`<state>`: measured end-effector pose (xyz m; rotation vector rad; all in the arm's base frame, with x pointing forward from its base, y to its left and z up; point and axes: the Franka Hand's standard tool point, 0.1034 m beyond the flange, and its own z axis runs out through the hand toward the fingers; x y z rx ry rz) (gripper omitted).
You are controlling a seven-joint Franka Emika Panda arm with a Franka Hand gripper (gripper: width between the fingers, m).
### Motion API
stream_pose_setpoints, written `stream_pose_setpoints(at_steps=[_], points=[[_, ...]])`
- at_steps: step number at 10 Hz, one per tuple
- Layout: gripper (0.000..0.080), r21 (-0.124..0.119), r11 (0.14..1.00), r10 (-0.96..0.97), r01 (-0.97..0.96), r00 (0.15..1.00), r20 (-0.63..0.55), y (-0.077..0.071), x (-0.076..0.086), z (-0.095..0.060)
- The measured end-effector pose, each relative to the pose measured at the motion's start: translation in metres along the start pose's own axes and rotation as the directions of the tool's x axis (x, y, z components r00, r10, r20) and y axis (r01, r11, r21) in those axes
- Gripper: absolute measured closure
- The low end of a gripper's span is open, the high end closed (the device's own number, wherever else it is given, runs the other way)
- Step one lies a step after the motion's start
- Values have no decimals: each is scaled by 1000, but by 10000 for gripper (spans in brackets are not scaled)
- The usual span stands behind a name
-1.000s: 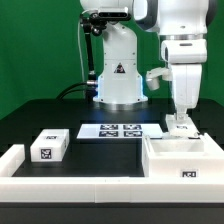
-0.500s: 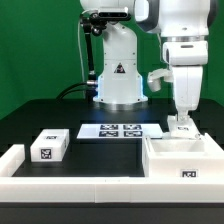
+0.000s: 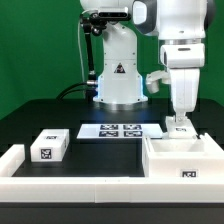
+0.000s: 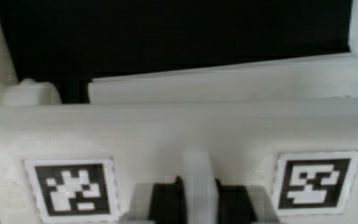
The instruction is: Assemble cabinet
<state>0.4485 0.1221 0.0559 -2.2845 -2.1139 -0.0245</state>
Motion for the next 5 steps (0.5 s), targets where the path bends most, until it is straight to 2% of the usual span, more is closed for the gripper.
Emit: stream_pose_setpoints(at_steps=[3,5], points=[[737,-14,1000,-20,19,1000,-4,7,7,-5],[737,-14,1000,-20,20,1000,-11,5,8,-1]])
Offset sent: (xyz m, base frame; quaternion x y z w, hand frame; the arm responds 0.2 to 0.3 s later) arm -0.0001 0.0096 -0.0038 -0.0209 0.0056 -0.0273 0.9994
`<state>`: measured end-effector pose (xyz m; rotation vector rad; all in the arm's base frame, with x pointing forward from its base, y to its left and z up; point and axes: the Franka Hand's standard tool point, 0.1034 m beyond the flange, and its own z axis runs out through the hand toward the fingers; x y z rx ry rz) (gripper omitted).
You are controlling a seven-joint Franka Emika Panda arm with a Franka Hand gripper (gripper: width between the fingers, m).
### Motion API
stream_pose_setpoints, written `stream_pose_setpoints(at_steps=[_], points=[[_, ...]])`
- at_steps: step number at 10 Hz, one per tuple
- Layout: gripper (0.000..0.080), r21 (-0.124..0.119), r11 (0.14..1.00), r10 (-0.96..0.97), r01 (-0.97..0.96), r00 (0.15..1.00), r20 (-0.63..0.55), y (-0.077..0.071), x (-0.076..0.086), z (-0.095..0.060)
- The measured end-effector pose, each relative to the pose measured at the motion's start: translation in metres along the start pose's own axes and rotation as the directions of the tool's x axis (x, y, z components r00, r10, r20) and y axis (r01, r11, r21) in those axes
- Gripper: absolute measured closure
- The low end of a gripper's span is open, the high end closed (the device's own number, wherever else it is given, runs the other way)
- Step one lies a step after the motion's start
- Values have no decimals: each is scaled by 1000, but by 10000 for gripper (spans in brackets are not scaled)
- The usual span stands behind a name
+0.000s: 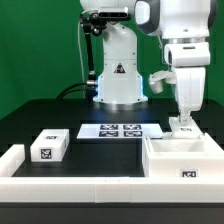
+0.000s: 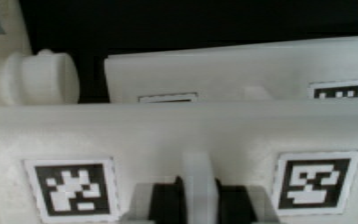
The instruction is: Assemble cabinet
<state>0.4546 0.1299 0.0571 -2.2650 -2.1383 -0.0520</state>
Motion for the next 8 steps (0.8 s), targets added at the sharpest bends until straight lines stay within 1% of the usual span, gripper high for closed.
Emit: stream_pose_setpoints(at_steps=[3,6,7,8], points=[[737,8,1000,13,-13,1000,2,0,-5,3],[737,6,1000,12,-12,1000,3,1,-5,2],[737,1,1000,12,-12,1000,3,3,-5,0],[737,1,1000,12,-12,1000,5,3,-5,-2]])
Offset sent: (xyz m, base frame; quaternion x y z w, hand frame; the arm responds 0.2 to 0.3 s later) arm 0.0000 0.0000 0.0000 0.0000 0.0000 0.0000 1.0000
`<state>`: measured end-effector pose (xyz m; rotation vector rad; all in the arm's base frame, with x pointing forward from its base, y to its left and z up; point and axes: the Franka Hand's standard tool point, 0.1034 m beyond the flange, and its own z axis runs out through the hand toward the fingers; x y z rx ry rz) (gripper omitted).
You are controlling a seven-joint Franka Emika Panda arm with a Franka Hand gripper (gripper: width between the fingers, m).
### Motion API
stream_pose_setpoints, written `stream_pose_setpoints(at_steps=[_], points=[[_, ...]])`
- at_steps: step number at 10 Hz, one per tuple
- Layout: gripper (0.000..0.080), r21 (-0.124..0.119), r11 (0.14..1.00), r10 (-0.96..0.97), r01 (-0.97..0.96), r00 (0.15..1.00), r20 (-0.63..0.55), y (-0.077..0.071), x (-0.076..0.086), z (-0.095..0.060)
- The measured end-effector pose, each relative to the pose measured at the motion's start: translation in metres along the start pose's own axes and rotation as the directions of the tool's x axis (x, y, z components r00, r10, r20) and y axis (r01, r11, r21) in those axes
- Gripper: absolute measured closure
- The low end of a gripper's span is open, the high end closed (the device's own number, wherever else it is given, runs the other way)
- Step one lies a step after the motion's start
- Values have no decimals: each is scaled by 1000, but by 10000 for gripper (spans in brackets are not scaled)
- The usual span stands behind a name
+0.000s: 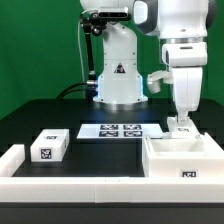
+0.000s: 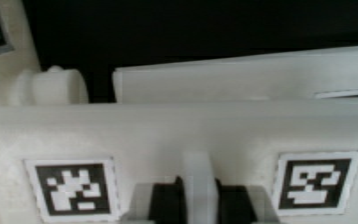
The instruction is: Assemble cabinet
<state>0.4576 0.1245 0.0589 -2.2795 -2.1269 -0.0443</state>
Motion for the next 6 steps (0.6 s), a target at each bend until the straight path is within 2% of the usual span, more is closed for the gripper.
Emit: stream_pose_setpoints(at_steps=[6], points=[[737,-4,1000,-7,7,1000,0,2,4,-3]])
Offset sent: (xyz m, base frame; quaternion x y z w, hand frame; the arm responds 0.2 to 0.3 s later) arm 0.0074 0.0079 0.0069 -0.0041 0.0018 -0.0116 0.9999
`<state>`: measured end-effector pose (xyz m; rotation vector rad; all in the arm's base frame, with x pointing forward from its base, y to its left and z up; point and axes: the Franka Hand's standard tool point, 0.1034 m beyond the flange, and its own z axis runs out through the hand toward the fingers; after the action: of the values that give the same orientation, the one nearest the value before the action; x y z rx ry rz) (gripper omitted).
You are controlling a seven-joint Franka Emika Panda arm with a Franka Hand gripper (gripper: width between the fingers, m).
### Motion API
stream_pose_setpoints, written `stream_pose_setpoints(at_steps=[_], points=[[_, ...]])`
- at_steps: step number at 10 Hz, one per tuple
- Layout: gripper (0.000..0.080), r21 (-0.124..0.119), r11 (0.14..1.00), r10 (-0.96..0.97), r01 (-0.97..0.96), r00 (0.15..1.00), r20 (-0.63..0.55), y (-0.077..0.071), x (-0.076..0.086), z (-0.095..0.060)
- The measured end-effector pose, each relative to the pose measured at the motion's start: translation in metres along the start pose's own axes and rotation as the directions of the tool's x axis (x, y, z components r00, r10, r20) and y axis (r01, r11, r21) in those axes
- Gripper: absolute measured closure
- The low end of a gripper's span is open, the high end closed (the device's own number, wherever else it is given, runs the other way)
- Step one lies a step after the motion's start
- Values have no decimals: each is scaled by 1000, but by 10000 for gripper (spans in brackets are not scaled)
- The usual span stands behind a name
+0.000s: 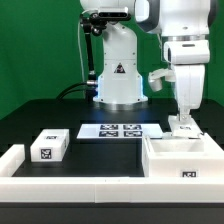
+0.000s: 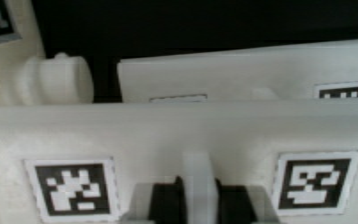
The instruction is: Assemble cabinet
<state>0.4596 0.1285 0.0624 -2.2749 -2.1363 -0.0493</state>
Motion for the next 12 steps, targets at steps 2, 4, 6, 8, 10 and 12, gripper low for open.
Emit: stream_pose_setpoints(at_steps=[2,4,6,8,10,12], points=[[737,-5,1000,-1,1,1000,-3,5,1,-1],[737,-9,1000,-2,2,1000,-7,17,1,0],[737,-6,1000,-1,1,1000,-7,31,1,1],[737,-3,1000,-2,2,1000,-7,29,1,2],[737,-3,1000,-2,2,1000,-7,29,1,2],[737,-10,1000,-18,18,1000,-13,42,2,2]])
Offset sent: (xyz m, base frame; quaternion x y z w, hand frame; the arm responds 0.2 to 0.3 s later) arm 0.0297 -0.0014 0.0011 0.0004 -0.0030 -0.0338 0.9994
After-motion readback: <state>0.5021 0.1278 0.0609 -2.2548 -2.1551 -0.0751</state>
